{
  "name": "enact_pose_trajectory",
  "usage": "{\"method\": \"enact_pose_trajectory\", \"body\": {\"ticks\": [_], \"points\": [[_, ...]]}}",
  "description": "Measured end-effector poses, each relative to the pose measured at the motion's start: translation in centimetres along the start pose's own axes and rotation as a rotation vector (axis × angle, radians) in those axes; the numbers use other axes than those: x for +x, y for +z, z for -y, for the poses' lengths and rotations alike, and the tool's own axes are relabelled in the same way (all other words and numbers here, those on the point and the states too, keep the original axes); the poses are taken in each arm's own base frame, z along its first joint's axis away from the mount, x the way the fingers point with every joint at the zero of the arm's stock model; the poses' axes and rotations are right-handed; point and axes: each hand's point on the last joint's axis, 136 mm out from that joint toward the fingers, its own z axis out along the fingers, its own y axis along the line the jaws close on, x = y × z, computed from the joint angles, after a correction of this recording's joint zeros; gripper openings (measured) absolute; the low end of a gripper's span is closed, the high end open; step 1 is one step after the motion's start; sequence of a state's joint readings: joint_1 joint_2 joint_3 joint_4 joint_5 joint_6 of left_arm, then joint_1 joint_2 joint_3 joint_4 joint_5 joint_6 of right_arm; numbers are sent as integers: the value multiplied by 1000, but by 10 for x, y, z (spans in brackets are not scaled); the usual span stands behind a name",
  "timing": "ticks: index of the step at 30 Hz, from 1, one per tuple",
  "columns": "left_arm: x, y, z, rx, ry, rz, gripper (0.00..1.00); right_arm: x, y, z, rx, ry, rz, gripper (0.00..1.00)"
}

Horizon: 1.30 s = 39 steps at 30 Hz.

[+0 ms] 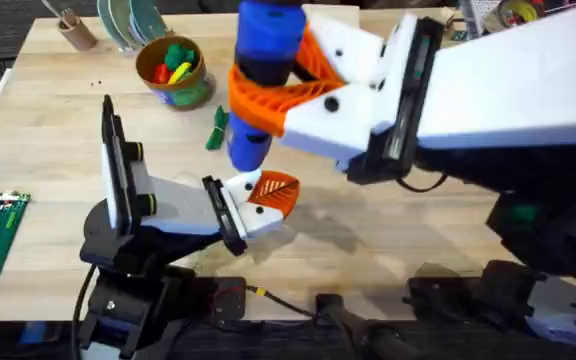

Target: Pick up the gripper from the table and insert it into the empty holder that is missing its gripper. Then pick up a screw, insert it into the mounting hole, and use the screwdriver to tighten it. Finally, clean up the table by picking up the vegetable and placing it into the bucket.

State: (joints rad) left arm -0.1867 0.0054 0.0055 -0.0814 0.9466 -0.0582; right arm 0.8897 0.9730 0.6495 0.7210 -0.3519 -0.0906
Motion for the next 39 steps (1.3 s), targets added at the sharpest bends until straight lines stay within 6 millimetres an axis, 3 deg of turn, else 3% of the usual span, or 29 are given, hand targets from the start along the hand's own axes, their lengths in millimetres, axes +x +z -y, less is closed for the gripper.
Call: {"method": "enact_pose_trajectory", "body": {"ticks": [6,12,28,39], "points": [[0,0,0,0,0,0,16,1,2,-10,-28,12,-5,28],[0,0,0,0,0,0,16,14,1,-11,-32,29,-56,28],[0,0,0,0,-2,0,16,25,6,-9,-23,42,-80,28],[0,0,0,0,-2,0,16,17,6,-7,-16,36,-47,28]]}}
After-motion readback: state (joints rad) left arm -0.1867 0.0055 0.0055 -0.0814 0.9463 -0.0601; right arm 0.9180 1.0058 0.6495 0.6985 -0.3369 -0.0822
